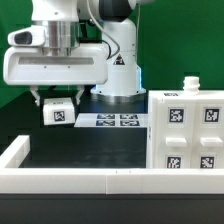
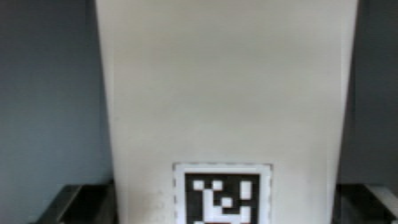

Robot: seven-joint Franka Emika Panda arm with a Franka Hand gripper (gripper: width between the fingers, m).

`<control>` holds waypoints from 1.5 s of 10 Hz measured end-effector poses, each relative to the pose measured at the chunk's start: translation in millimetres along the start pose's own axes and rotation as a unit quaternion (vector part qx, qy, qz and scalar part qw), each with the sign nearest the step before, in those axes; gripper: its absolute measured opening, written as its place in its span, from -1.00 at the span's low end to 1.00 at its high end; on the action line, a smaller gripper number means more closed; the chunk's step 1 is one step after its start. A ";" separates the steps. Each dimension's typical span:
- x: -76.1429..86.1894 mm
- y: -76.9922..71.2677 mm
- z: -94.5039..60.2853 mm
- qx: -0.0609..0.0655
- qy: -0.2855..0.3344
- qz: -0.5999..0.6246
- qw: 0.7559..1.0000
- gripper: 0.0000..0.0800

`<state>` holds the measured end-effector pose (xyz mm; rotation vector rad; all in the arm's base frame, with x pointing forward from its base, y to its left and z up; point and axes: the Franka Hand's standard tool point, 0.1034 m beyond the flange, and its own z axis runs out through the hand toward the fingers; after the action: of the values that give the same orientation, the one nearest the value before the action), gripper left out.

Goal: Assemble cabinet

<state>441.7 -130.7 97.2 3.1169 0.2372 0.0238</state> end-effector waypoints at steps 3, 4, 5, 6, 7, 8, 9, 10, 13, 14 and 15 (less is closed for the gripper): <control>26.1 -42.7 -37.9 0.010 0.017 0.038 0.999 0.40; 36.7 -57.9 -51.2 0.009 0.018 0.055 0.998 0.40; 55.8 -79.6 -68.8 0.007 0.011 0.090 0.996 0.40; 72.5 -91.5 -76.6 0.007 0.020 0.084 0.996 0.40; 65.5 -86.1 -70.8 0.007 0.016 0.085 0.996 0.40; 64.2 -85.5 -69.7 0.007 0.014 0.086 0.996 0.40; 64.3 -86.4 -69.5 0.007 0.014 0.085 0.996 0.40; 64.2 -86.5 -69.1 0.007 0.013 0.085 0.996 0.40; 91.2 -111.0 -87.0 0.009 0.008 0.070 0.997 0.40; 102.7 -120.3 -90.7 0.009 0.009 0.080 0.997 0.40; 114.1 -130.3 -93.2 0.009 0.008 0.087 0.996 0.40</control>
Offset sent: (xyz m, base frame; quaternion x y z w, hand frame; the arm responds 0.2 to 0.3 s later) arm 0.0219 0.0491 0.0470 -0.0174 -0.0100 0.0452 0.9988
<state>533.2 16.7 189.8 3.1460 -0.0357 0.0475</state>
